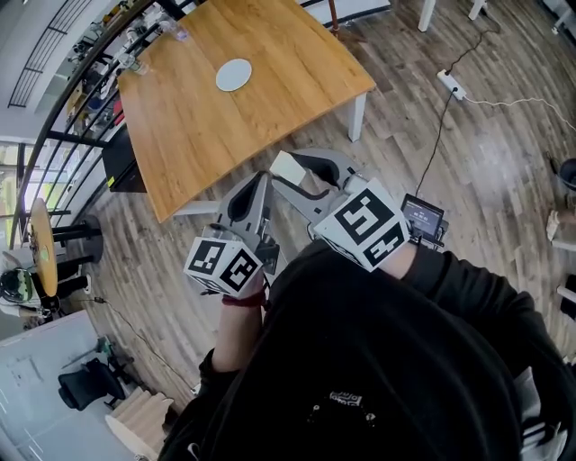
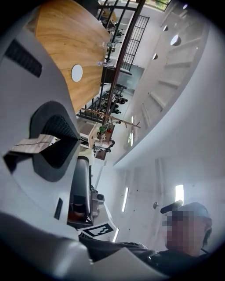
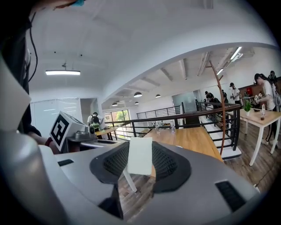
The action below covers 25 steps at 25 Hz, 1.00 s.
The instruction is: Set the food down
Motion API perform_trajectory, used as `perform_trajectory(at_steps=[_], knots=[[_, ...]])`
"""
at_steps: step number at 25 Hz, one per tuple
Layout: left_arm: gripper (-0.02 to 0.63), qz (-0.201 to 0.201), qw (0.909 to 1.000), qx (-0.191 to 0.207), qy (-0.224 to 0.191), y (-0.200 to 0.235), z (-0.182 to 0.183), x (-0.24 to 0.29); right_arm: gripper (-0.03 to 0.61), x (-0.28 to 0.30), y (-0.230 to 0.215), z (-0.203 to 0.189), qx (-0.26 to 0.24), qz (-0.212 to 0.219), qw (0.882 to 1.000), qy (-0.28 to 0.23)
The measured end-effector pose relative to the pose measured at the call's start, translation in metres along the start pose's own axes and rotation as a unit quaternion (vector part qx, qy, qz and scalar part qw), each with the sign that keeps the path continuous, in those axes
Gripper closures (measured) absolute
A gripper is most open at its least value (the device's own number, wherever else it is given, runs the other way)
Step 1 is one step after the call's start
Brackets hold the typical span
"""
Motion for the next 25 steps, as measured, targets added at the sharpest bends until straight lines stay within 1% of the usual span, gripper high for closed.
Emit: perform_trajectory(at_steps=[3, 7, 10, 13, 18, 25], knots=[[0.609, -0.005, 0.9999, -0.002, -0.012, 0.016, 0.007, 0.000, 0.407, 0.016, 0.001, 0.006, -0.007, -0.008, 1.000, 0.004], [0.609, 0.001, 0.9993, -0.013, -0.035, 0.049, 0.018, -0.011, 0.407, 0.037, 0.005, 0.014, -0.014, -0.016, 1.000, 0.006], [0.609, 0.003, 0.9991, -0.014, -0.041, 0.068, 0.024, -0.020, 0.407, 0.051, 0.015, 0.017, -0.022, -0.018, 1.000, 0.012], [0.609, 0.005, 0.9989, -0.013, -0.045, 0.083, 0.027, -0.023, 0.407, 0.065, 0.024, 0.022, -0.037, -0.011, 0.999, 0.018], [0.609, 0.019, 0.9981, -0.030, -0.049, 0.111, 0.023, -0.031, 0.407, 0.087, 0.032, 0.022, -0.055, -0.004, 0.998, 0.039], [0.609, 0.000, 0.9976, -0.057, -0.039, 0.130, 0.006, -0.034, 0.407, 0.119, 0.038, 0.018, -0.059, 0.001, 0.996, 0.060]])
Point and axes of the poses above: the fingertips, and each gripper's own axes: x forward along the fingers, y to its left, z out of its top, the point moved 8 cm from there along -x, backward along the fingers, and after that the axes turned 1 degree about -x, right-handed, at the moved point
